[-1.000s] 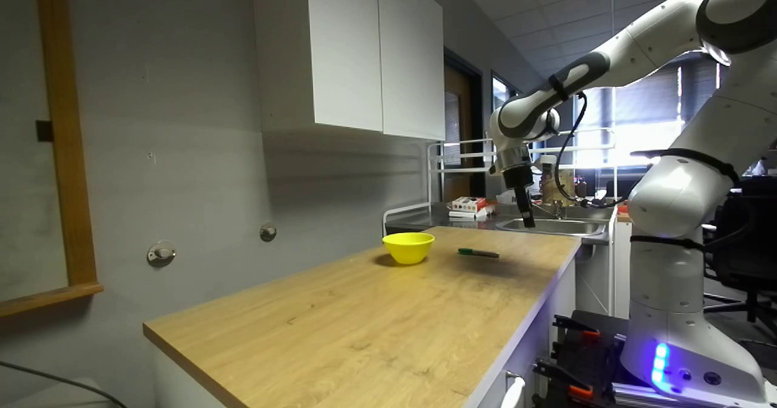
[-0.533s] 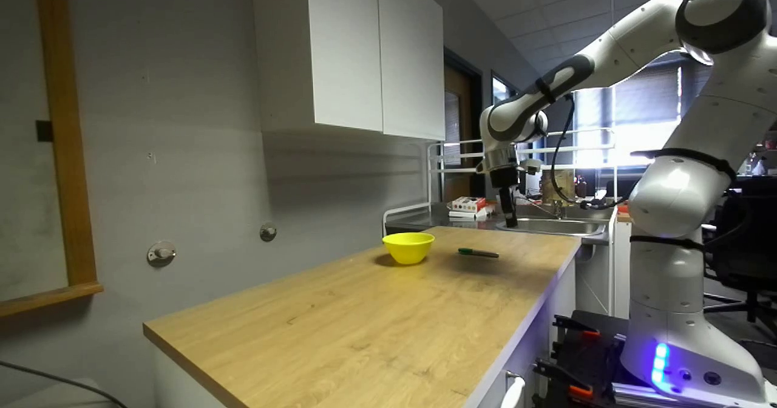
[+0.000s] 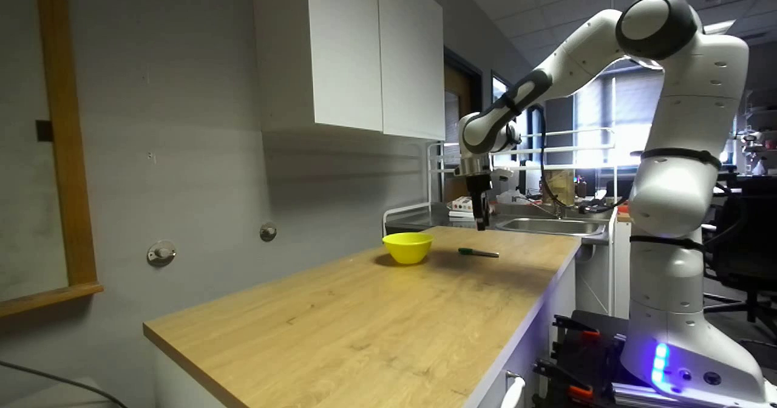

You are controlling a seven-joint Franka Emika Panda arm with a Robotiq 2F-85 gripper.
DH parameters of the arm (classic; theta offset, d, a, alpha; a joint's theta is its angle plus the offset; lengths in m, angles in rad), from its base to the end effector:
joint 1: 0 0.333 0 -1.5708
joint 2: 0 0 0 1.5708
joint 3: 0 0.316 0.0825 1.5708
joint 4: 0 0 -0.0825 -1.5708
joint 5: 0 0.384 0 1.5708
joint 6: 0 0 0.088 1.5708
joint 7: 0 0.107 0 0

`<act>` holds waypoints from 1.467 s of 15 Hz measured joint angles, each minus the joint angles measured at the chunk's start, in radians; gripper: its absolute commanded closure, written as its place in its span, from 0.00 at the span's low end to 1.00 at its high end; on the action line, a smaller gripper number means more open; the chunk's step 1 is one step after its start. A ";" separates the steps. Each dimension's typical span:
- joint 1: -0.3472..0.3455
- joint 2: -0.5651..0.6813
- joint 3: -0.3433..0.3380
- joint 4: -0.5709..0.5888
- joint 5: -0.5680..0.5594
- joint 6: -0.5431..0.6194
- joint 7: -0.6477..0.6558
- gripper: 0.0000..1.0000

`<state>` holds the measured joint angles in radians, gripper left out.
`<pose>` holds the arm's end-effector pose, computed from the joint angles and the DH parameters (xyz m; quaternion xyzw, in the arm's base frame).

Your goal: Put the marker in the bowl

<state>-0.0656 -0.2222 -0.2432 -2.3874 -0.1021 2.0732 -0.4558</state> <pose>0.4303 -0.1435 0.3951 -0.9932 -0.1041 0.0512 0.0022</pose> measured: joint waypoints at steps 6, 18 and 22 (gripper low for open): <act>-0.068 0.189 -0.007 0.150 0.018 0.011 -0.006 0.00; -0.138 0.384 0.006 0.237 0.101 -0.014 -0.032 0.25; -0.151 0.416 0.016 0.252 0.101 -0.014 -0.032 0.48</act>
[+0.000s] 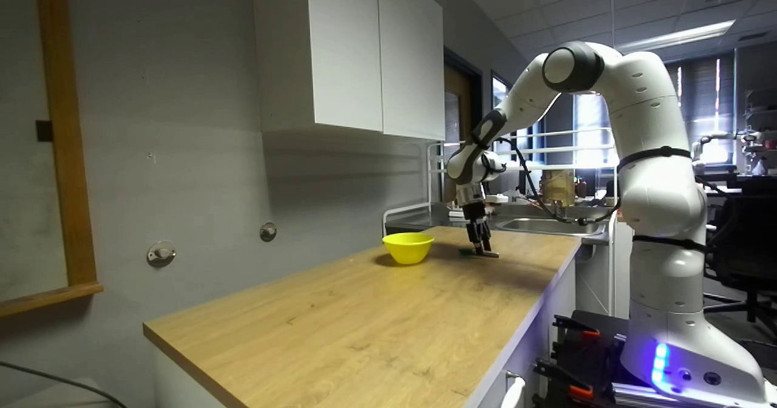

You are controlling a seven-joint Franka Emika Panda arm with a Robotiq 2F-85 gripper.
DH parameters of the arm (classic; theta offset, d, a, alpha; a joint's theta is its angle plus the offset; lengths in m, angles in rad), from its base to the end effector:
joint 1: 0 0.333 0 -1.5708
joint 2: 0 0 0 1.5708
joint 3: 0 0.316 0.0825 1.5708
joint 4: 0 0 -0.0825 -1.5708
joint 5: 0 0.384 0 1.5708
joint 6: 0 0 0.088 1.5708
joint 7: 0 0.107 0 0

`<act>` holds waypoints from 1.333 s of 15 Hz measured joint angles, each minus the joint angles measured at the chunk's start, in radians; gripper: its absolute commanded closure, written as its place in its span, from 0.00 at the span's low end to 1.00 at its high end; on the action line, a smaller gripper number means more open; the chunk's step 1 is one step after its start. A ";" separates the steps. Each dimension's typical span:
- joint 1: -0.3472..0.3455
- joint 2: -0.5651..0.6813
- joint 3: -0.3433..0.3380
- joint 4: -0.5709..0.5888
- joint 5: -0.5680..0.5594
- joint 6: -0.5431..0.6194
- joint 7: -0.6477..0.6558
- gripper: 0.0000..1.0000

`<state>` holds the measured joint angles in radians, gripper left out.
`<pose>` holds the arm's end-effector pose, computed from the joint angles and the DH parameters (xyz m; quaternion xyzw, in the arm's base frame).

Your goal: Put the marker in the bowl

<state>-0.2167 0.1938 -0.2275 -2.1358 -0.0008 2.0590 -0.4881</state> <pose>0.4821 -0.2287 0.2989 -0.9907 -0.0211 0.1282 0.0397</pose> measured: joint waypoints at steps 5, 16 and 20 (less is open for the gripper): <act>-0.011 0.008 0.005 0.022 0.000 -0.004 0.000 0.86; -0.014 -0.003 0.024 0.029 0.000 -0.005 0.001 0.93; 0.000 -0.057 0.043 0.037 -0.003 -0.005 0.005 0.92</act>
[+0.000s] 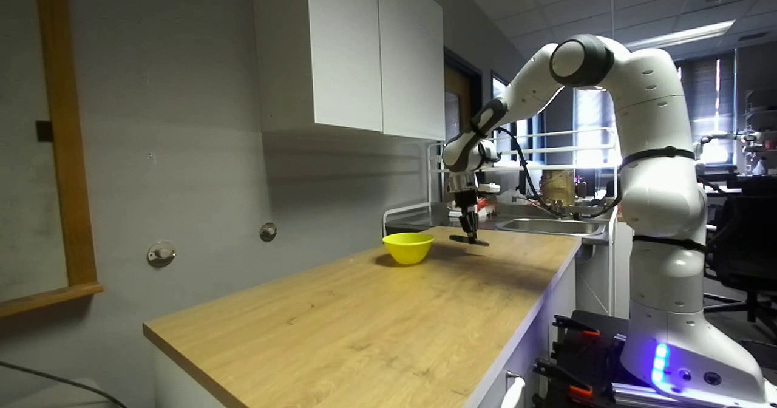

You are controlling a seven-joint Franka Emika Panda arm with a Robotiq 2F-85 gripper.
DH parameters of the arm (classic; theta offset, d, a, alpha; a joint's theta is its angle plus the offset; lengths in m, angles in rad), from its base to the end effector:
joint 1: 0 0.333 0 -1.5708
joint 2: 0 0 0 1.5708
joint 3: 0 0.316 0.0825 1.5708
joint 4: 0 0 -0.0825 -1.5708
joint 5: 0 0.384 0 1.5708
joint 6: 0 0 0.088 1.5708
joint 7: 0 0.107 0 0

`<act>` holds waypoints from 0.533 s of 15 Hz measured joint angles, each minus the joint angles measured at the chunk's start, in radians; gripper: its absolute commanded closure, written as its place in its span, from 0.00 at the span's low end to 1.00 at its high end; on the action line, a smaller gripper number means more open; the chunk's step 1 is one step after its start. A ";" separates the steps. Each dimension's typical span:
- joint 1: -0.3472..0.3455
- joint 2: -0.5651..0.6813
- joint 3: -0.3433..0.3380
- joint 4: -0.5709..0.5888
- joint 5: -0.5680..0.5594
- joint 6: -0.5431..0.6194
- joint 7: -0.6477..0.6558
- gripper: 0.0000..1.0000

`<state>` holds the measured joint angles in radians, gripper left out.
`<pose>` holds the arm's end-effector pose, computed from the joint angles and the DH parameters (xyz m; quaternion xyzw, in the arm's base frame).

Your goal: Put the marker in the bowl

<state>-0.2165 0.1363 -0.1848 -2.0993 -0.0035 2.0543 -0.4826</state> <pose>0.5021 -0.2120 0.3430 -0.9950 -0.0411 0.0868 0.0256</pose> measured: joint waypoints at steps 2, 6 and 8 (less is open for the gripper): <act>0.014 -0.034 0.011 0.009 -0.001 0.000 0.005 0.92; 0.050 -0.083 0.033 0.043 -0.002 -0.001 0.017 0.91; 0.071 -0.095 0.049 0.064 -0.001 0.001 0.022 0.91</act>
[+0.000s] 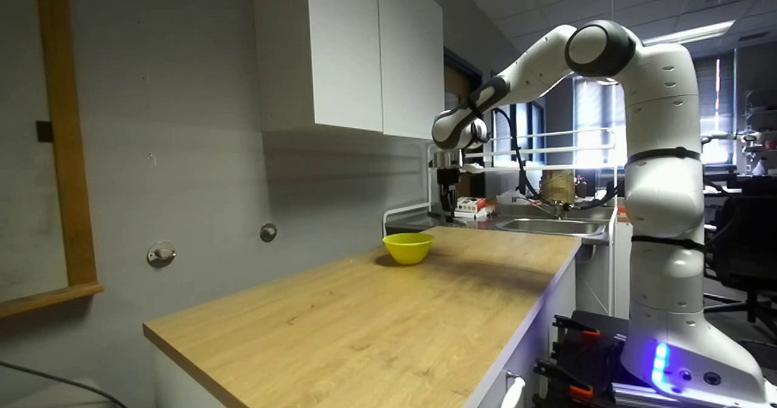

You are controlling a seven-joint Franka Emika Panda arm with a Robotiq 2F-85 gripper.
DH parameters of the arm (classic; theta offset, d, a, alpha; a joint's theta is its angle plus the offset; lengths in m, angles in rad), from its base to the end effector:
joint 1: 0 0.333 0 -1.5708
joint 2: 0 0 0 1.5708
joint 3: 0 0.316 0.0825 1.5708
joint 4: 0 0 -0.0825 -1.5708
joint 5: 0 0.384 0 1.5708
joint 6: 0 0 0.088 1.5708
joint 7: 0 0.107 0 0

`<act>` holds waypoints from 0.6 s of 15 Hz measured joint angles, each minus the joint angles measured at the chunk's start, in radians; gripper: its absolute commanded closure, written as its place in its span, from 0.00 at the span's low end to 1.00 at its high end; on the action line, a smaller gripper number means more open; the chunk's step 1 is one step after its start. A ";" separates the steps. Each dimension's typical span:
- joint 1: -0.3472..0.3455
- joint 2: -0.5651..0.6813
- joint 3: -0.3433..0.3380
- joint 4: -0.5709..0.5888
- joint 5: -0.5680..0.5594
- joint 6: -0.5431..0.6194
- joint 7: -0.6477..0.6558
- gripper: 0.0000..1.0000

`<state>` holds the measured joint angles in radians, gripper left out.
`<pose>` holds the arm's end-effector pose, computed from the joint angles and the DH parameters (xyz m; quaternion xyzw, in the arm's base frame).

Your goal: Put the marker in the bowl

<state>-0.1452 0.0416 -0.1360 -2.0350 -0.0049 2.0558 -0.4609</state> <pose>0.5354 -0.1543 0.4228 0.9958 0.0909 -0.0113 0.0009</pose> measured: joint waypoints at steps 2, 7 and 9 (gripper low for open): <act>0.022 -0.001 0.017 0.021 0.002 0.006 0.004 0.91; 0.058 0.016 0.052 0.038 0.043 0.047 0.006 0.91; 0.066 0.032 0.064 0.037 0.092 0.084 0.000 0.91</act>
<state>-0.0796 0.0731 -0.0720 -1.9977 0.0869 2.1397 -0.4610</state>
